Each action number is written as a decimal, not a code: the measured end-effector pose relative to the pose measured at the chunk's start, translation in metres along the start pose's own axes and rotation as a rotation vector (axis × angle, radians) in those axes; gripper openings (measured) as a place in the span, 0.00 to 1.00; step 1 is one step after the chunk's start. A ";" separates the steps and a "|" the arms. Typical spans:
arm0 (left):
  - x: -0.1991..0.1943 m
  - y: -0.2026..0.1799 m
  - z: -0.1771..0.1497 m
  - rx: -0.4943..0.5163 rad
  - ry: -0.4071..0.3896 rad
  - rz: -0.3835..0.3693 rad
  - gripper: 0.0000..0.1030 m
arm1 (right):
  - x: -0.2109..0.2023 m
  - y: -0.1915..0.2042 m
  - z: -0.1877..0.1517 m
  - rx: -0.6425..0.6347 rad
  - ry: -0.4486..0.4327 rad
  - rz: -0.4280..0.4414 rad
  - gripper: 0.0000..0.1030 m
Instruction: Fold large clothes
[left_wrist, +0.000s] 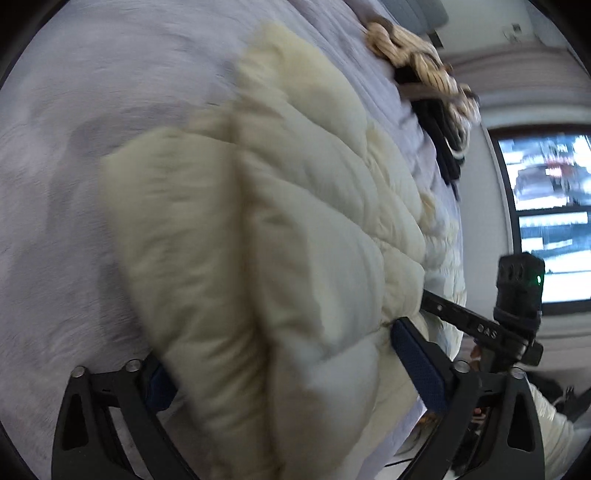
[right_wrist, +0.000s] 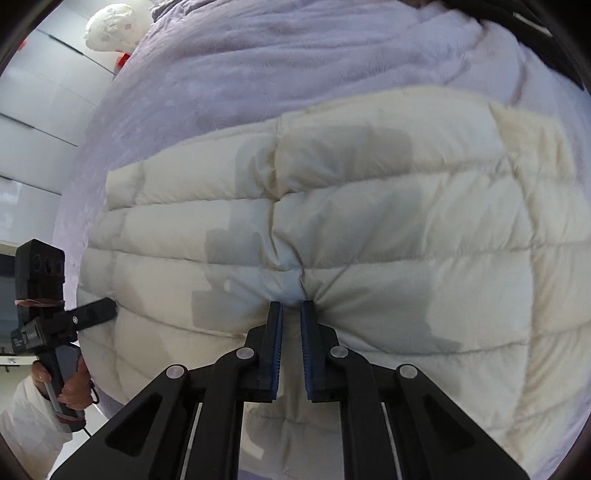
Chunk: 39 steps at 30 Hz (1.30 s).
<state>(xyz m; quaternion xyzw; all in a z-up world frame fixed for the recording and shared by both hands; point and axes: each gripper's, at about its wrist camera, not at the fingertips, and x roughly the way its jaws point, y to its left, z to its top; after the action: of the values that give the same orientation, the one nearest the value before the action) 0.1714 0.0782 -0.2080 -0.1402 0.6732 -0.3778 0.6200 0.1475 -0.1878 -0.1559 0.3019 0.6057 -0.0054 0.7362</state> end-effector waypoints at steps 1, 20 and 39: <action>0.005 -0.007 0.001 0.023 0.005 -0.006 0.77 | 0.004 -0.003 -0.001 0.011 0.002 0.014 0.11; 0.037 -0.244 -0.008 0.357 -0.032 0.127 0.26 | 0.031 -0.065 -0.017 0.128 0.025 0.392 0.04; 0.072 -0.278 -0.023 0.331 0.003 0.309 0.26 | -0.134 -0.202 -0.104 0.257 -0.223 0.191 0.56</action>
<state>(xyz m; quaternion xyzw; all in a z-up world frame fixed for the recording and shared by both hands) 0.0584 -0.1489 -0.0717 0.0688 0.6165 -0.3841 0.6838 -0.0564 -0.3542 -0.1331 0.4468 0.4833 -0.0461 0.7514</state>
